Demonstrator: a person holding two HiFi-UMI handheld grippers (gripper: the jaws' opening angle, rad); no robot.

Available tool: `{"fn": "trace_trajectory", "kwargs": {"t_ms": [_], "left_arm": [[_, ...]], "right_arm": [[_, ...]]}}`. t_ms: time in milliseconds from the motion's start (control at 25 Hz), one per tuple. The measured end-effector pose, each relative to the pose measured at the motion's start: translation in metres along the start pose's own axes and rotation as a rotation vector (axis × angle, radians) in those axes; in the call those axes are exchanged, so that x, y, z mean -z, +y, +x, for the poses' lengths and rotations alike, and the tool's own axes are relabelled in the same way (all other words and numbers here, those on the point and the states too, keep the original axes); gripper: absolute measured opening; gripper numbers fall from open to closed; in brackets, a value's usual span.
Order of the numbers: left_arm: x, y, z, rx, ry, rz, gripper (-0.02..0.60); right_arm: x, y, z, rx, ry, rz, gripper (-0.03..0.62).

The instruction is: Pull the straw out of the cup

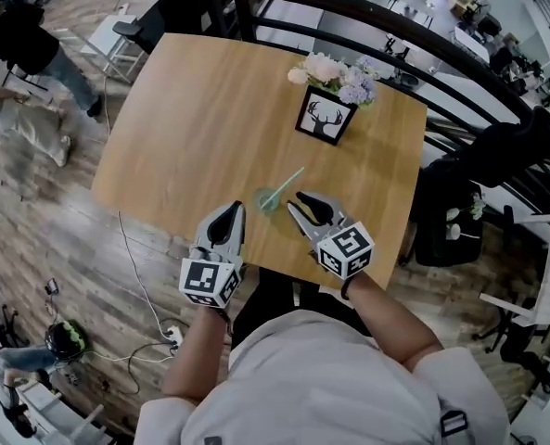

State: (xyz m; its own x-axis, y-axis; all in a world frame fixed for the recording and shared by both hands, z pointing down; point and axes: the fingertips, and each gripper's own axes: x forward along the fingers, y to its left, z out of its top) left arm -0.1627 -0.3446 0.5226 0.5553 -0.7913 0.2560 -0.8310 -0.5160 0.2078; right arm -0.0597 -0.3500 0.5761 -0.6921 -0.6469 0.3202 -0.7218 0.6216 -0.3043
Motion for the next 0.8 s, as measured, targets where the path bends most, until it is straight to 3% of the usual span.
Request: {"fn": "trace_trajectory", "kwargs": {"t_ms": [400,800], "left_arm": [[0.053,0.035,0.035,0.078,0.097,-0.041,0.005],[0.082,0.046,0.06,0.125,0.15,-0.05,0.005]], "right_arm": [[0.071,-0.037,0.044,0.075,0.113,0.122,0.137],[0.098,-0.063,0.078,0.106,0.135,0.202,0.147]]}}
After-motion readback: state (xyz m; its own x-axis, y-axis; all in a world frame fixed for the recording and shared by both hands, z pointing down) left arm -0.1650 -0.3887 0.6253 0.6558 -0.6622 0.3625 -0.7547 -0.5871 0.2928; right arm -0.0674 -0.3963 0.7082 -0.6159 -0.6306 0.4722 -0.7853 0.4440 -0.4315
